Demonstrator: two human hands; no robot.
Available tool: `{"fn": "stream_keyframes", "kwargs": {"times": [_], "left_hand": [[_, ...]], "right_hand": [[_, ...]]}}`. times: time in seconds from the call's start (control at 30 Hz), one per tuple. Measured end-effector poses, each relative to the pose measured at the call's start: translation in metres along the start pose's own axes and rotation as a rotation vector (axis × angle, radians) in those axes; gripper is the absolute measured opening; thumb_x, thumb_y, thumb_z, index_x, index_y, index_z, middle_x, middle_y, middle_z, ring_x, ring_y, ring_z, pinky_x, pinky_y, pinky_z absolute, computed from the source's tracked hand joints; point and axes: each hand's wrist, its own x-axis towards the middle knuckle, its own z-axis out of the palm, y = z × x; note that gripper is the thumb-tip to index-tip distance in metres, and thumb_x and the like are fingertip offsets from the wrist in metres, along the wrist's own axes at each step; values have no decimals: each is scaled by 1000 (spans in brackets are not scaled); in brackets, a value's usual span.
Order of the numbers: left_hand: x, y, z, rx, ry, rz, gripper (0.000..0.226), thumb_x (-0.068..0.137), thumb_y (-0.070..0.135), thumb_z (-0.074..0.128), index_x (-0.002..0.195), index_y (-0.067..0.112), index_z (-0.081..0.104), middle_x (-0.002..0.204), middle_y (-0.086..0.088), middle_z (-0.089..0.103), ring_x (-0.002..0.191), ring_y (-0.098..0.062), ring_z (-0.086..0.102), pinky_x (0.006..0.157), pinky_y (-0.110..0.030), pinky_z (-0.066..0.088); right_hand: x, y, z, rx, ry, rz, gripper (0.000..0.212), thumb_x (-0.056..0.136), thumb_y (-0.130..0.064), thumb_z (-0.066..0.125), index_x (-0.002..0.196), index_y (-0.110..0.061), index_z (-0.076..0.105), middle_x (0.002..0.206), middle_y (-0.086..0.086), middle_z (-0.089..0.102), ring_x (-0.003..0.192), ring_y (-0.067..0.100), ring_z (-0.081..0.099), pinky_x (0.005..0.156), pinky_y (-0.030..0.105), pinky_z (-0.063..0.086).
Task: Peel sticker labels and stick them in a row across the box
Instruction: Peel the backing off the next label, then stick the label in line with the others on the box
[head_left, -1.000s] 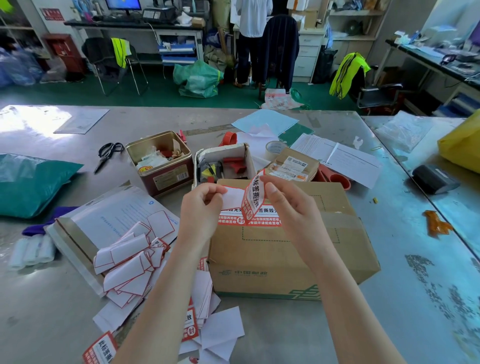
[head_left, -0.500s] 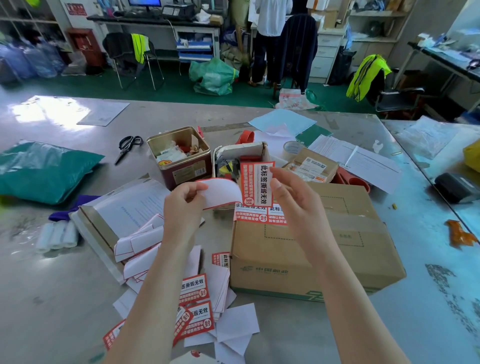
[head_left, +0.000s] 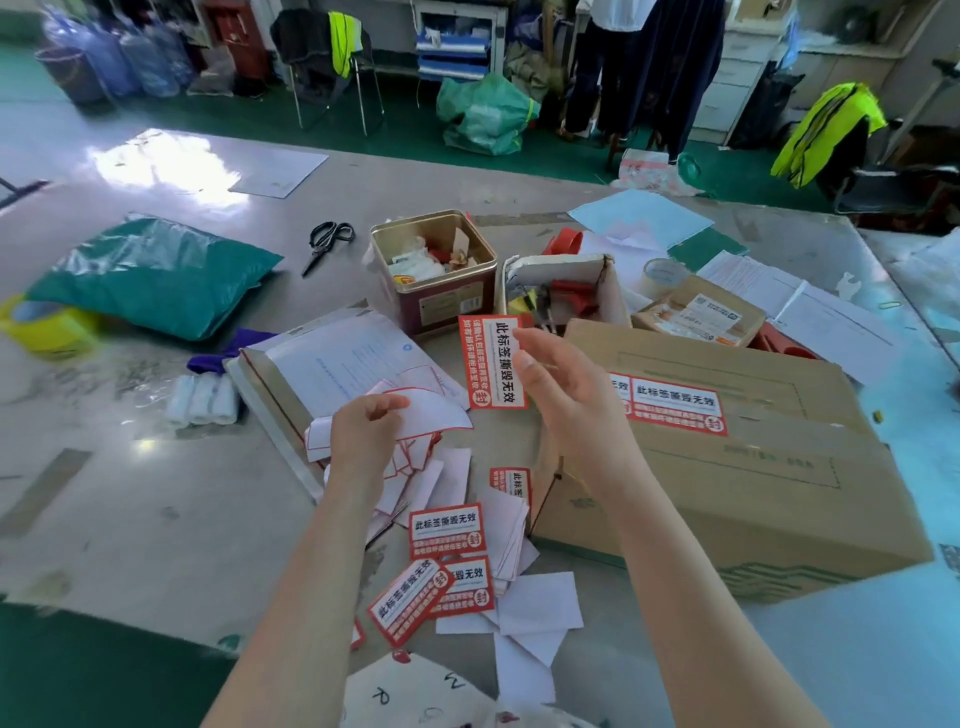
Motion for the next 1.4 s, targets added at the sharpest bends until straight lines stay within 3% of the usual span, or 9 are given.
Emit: {"fn": "stream_keyframes", "kwargs": {"times": [0.17,0.33,0.43,0.53,0.67,0.87,1.0,1.17,1.4], "left_hand": [[13,-20,-14,-3,7,-81,30,91,-5,43,88,13,68,107,-5,53,96,-24,52,90,-39,50],[32,-42,-28,43,-71,-93,36,88,-11,39,100,7,67,112,-8,53,98,-30,56,89,-40,51],[44,-53,-34,65,-83,-82,39,85,-13,38,105,4,67,112,-5,52,105,-30,54,95,-40,49],[55,-65,-41,134,-96,-96,42,87,-12,37,116,5,62,112,-4,50,94,-23,50,81,-29,47],[70,-82,-45,262,-160,-132,43,90,-5,39,130,8,52,125,-8,52,100,-28,56,90,-39,52],[78,-103,-48,720,-190,46,40,87,8,40,126,11,49,121,-14,57,103,-35,55,81,-38,52],[76,-105,-47,953,-240,85,32,93,19,41,121,9,52,130,-13,48,115,-32,46,93,-41,45],[77,-114,-44,966,-182,138,36,94,23,47,129,16,48,134,-10,44,124,-30,39,103,-40,37],[79,-102,-42,899,-155,136,32,92,20,53,124,15,54,127,-10,49,118,-28,44,99,-38,43]], "right_hand": [[7,10,34,-52,-69,75,43,94,-40,47,133,-22,50,128,-6,59,113,7,57,98,37,49],[12,20,64,-82,-110,134,39,95,-36,47,130,-21,51,128,-6,59,110,5,55,85,16,44],[16,24,79,-87,-122,182,40,95,-35,47,131,-20,51,129,-5,59,113,8,55,90,21,45],[21,28,92,-88,-125,213,39,95,-36,48,130,-20,52,129,-3,59,114,11,57,94,28,47],[27,32,106,-94,-126,234,37,95,-34,49,129,-21,53,127,-4,60,111,10,57,88,22,45],[38,32,118,-97,-135,251,37,95,-30,50,129,-18,54,127,-3,60,109,9,57,81,15,45],[45,32,122,-96,-132,252,36,95,-29,50,129,-17,54,124,-4,61,107,8,58,74,8,43],[50,32,123,-108,-126,242,34,96,-29,49,128,-18,54,126,-3,61,105,6,57,71,8,43],[54,33,117,-139,-109,227,34,96,-28,48,128,-18,54,124,-4,62,92,-2,56,56,-3,42]]}}
